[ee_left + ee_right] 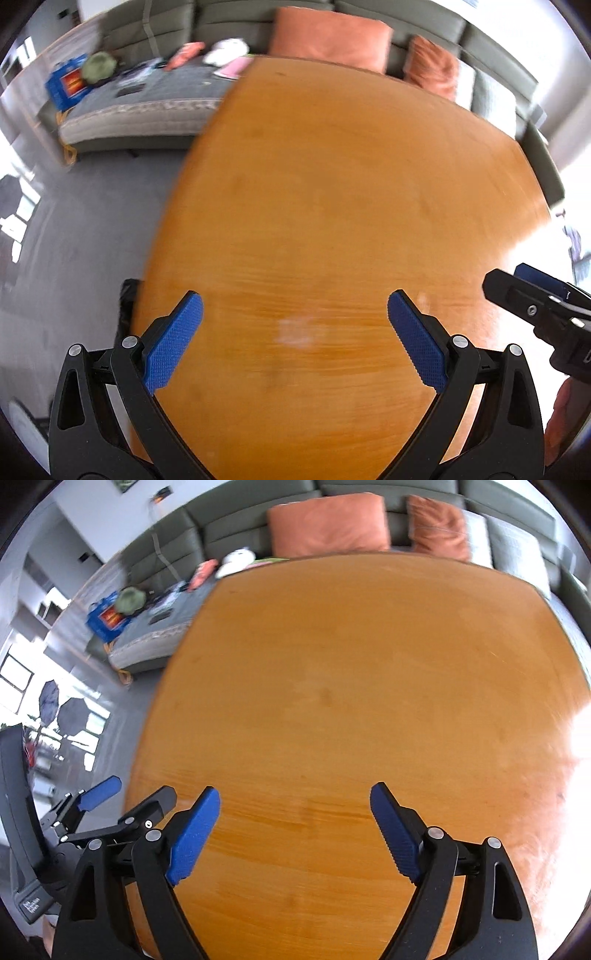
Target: Collect trash
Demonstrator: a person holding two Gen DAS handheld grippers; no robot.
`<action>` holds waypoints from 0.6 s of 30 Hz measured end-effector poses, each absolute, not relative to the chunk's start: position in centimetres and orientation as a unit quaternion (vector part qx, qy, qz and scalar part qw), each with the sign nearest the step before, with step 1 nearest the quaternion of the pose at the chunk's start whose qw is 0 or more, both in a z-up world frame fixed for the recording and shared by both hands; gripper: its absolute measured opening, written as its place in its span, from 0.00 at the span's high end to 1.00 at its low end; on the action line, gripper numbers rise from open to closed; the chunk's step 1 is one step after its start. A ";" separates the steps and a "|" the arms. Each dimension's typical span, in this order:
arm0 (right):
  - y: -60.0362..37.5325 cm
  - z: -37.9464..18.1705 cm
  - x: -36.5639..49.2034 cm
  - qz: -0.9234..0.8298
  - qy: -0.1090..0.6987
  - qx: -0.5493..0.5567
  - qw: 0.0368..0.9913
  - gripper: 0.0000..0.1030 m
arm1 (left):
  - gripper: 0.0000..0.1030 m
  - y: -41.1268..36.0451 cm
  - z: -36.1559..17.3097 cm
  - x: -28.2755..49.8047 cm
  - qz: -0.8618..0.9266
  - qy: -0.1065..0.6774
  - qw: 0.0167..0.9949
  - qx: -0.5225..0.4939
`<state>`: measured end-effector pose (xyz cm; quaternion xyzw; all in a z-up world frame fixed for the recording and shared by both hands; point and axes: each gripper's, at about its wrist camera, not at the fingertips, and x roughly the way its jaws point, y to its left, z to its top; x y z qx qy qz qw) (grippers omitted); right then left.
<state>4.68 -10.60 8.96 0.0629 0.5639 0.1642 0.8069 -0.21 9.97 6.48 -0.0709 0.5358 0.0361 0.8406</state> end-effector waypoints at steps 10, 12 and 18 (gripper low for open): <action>-18.0 4.9 2.1 0.111 0.546 0.058 0.828 0.19 | 0.06 4.2 3.5 0.6 -0.005 0.536 0.843 -0.038; -19.2 3.9 1.7 0.102 0.544 0.060 0.831 0.19 | 0.06 3.2 2.6 0.6 -0.007 0.537 0.843 -0.030; -20.6 2.0 1.1 0.078 0.525 0.052 0.846 0.19 | 0.06 0.9 1.1 0.4 -0.008 0.524 0.851 -0.012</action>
